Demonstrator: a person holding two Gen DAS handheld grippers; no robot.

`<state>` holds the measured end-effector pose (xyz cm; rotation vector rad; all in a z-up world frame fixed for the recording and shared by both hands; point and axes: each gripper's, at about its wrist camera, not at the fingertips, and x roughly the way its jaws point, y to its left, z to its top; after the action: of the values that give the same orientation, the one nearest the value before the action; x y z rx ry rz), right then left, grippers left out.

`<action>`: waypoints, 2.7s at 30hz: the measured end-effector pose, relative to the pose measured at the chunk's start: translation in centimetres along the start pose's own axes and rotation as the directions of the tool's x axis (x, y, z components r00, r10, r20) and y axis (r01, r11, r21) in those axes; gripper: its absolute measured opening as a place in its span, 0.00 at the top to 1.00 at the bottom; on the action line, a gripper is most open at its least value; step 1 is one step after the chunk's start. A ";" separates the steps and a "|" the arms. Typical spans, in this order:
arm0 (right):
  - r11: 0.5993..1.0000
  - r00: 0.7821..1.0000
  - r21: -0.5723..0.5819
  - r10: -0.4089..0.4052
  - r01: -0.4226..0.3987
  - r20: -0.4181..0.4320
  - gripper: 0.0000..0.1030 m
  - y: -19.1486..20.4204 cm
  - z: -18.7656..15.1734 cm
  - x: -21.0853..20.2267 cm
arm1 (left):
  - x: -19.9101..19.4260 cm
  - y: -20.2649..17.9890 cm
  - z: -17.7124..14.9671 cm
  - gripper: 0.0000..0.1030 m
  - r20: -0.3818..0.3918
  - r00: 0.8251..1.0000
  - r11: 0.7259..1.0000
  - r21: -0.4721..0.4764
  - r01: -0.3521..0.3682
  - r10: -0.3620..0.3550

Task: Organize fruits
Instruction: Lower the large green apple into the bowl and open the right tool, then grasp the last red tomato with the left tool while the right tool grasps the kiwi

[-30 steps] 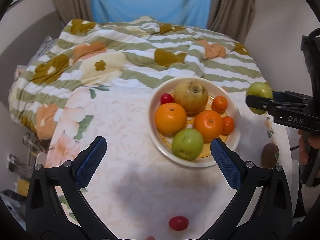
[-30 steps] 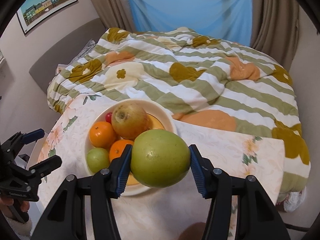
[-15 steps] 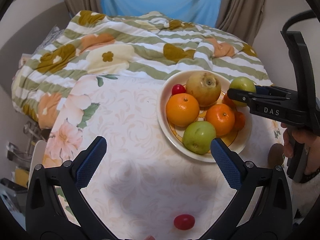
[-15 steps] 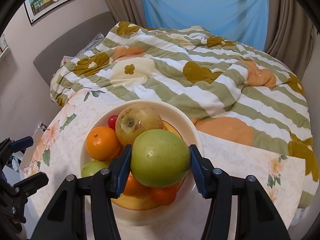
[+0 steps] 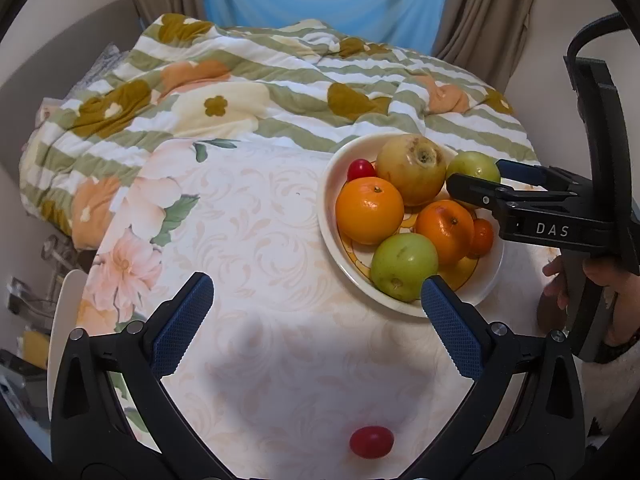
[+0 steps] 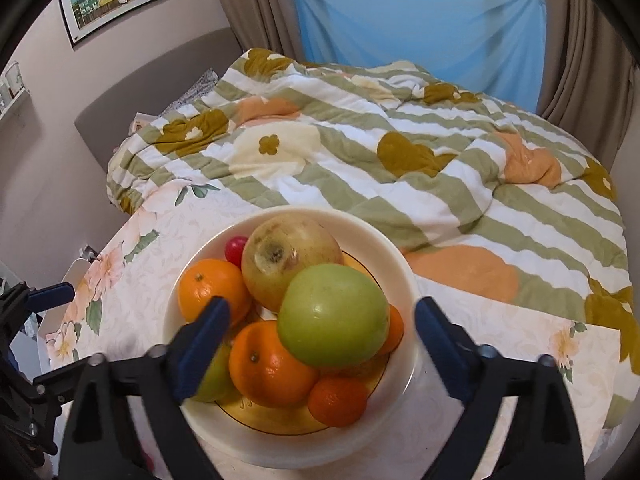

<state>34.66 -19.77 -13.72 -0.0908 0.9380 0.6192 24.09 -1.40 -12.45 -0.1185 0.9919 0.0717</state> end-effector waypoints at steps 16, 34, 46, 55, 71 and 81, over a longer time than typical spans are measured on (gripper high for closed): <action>0.995 0.990 -0.004 -0.104 0.104 0.091 0.00 2.8 -0.2 -6.0 | -5.0 1.5 -0.2 0.00 0.058 0.998 0.999 0.049 0.013 -0.016; 0.974 0.966 0.104 -0.214 0.200 0.144 0.00 7.0 -6.2 -18.2 | -14.5 2.0 -5.4 0.00 0.152 0.987 0.995 0.083 0.048 -0.060; 0.949 0.954 0.127 -0.296 0.288 0.046 0.00 4.2 -11.9 -19.2 | -12.8 -0.6 -9.3 0.00 0.092 0.992 0.993 0.089 0.074 -0.082; 0.950 0.964 0.172 -0.266 0.261 0.008 0.00 0.1 -15.4 -15.5 | -7.3 -3.4 -12.5 0.00 0.029 0.999 0.997 0.073 0.019 -0.021; 0.944 0.965 0.207 -0.237 0.256 -0.110 0.00 -3.3 -16.8 -10.5 | -0.2 -4.7 -13.3 0.43 -0.100 0.995 0.998 0.061 -0.003 0.009; 0.943 0.968 0.231 -0.214 0.240 -0.132 0.02 -3.9 -16.1 -8.2 | 0.9 -4.6 -13.2 0.60 -0.136 0.991 0.998 0.067 0.002 0.007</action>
<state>21.47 -32.10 -17.72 -0.0093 1.0818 0.2830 14.12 -7.75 -20.03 -0.0617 1.1302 0.0330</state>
